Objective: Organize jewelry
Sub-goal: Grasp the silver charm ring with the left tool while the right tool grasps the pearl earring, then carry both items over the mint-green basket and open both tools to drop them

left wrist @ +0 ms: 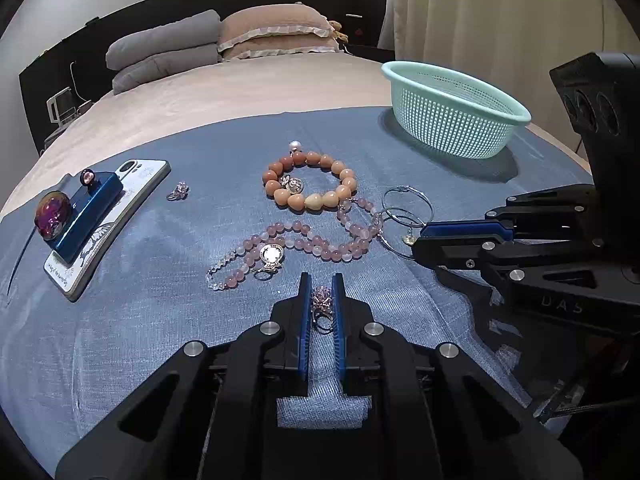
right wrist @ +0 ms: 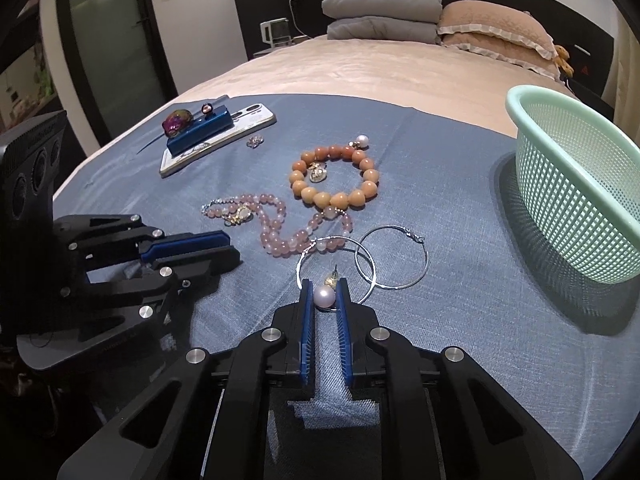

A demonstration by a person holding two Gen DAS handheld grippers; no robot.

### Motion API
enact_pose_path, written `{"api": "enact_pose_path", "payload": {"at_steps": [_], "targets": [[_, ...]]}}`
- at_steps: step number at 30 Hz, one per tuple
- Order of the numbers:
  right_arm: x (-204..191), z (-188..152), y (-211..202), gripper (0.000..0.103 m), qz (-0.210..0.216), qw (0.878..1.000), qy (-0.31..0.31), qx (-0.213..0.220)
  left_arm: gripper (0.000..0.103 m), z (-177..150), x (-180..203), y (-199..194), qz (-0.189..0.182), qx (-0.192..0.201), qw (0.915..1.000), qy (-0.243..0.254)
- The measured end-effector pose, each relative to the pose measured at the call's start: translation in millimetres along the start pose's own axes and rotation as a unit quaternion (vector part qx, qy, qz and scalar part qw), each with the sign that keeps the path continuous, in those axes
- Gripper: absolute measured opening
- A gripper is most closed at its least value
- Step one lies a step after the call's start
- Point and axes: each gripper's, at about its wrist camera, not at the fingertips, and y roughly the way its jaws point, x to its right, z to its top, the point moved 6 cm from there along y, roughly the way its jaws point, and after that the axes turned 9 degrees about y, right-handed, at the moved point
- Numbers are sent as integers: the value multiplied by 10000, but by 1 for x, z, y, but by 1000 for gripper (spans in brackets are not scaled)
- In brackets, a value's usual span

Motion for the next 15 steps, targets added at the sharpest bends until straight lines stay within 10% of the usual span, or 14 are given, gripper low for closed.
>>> {"api": "enact_pose_path", "payload": {"at_steps": [15], "targets": [[-6, 11, -34, 11, 71, 9996, -44, 286, 10, 19, 7, -18, 148, -145, 9995, 223]]}}
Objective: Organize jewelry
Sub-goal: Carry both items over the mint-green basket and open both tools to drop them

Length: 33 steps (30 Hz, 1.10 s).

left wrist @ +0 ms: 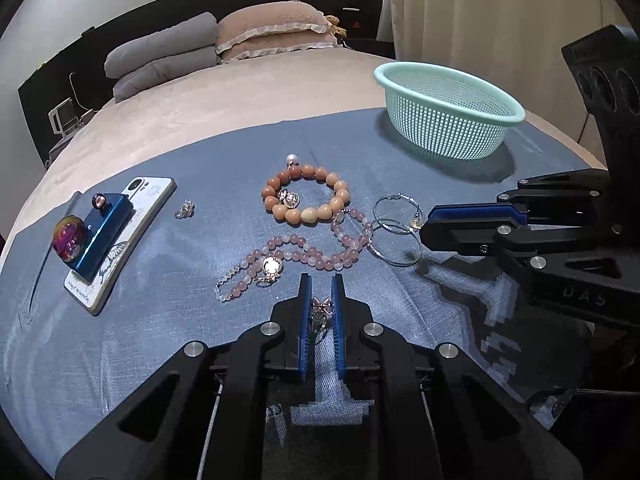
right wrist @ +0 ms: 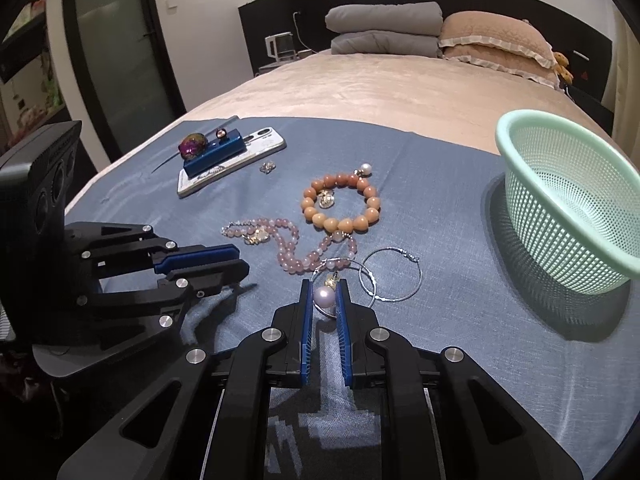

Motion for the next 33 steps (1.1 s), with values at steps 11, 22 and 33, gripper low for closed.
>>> {"api": "enact_pose_path", "payload": {"at_steps": [11, 22, 33], "targets": [[36, 21, -66, 11, -487, 9966, 199, 627, 10, 62, 16, -36, -754, 497, 9959, -70], [117, 50, -110, 11, -1137, 9859, 588, 1080, 10, 161, 54, -16, -1293, 901, 9870, 326], [183, 79, -82, 11, -1287, 9827, 915, 969, 10, 217, 84, 59, -1506, 562, 9862, 404]]}}
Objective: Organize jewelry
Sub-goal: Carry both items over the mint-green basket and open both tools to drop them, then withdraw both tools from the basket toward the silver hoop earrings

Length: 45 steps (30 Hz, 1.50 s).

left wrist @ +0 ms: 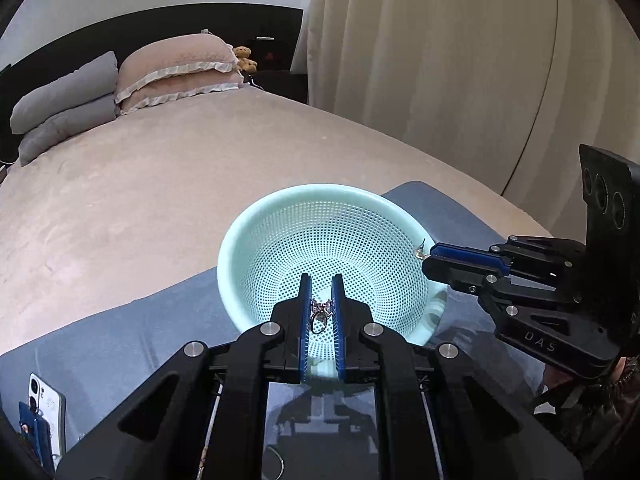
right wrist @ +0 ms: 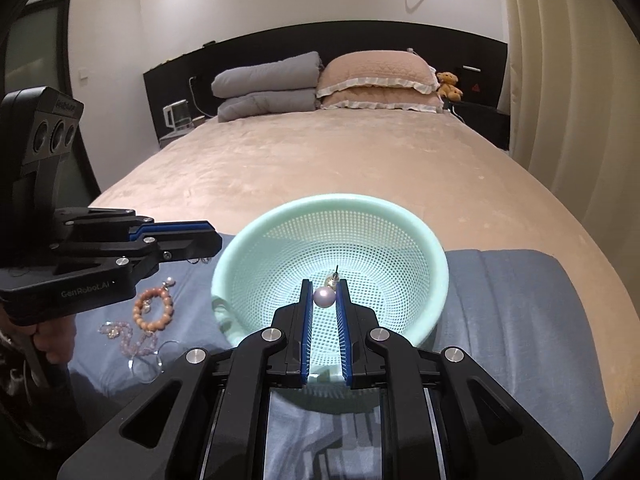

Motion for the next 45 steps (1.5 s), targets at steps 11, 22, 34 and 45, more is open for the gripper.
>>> {"api": "enact_pose_path", "payload": {"at_steps": [11, 22, 34, 45], "targets": [[15, -11, 33, 12, -31, 9994, 97, -327, 10, -10, 8, 51, -120, -486, 9987, 79], [16, -5, 22, 18, -46, 9997, 24, -227, 58, -8, 7, 35, 162, -372, 9989, 234], [-17, -3, -19, 85, 57, 9978, -616, 252, 95, -5, -23, -18, 782, -169, 9967, 109], [-70, -13, -38, 87, 478, 9916, -1185, 185, 97, -34, -65, -76, 1682, -265, 9854, -13]]}}
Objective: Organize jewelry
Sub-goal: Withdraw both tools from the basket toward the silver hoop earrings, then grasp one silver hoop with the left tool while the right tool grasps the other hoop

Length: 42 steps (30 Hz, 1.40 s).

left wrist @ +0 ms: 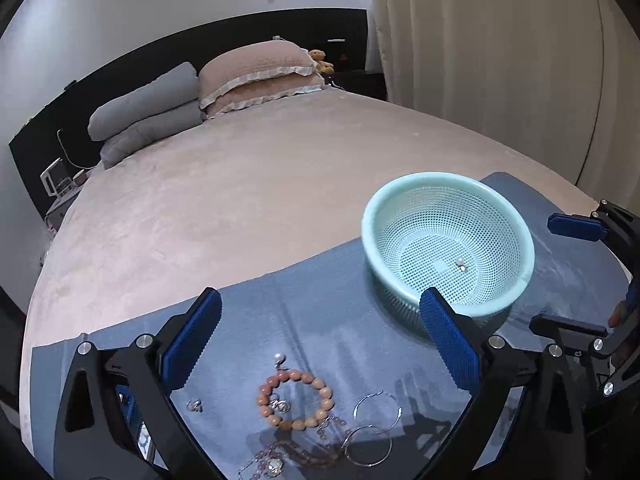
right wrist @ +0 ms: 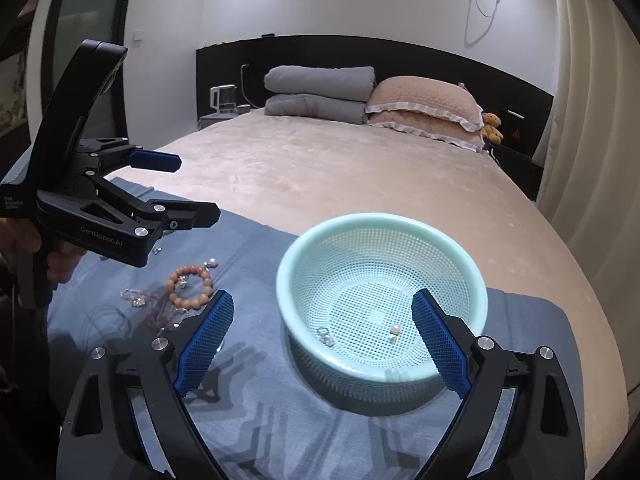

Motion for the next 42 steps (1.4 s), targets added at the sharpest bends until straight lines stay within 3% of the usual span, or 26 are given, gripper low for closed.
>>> {"api": "enact_pose_path", "payload": {"at_steps": [11, 15, 21, 25, 30, 33, 42], "targets": [[-55, -9, 18, 87, 634, 9975, -179, -271, 97, -66, -52, -22, 162, -238, 9985, -476], [-75, -22, 23, 87, 1211, 9913, -349, -384, 97, -88, -40, -22, -25, -221, 9996, -181], [-84, -49, 40, 85, 1740, 9800, -598, -759, 97, -117, -6, -15, -693, -26, 9965, 474], [-82, -70, 61, 74, 1718, 9728, -998, -1191, 97, -126, 21, -14, -1190, 320, 9854, 1171], [-76, -82, 81, 66, 1800, 9652, -1274, -1407, 92, -130, 47, -8, -1743, 546, 9635, 1956], [-74, -85, 92, 63, 1801, 9616, -1459, -1468, 85, -131, 54, 3, -2067, 488, 9544, 2095], [-68, -84, 116, 56, 1933, 9566, -1381, -1688, 67, -144, 64, 29, -2560, 113, 9390, 2292]]}}
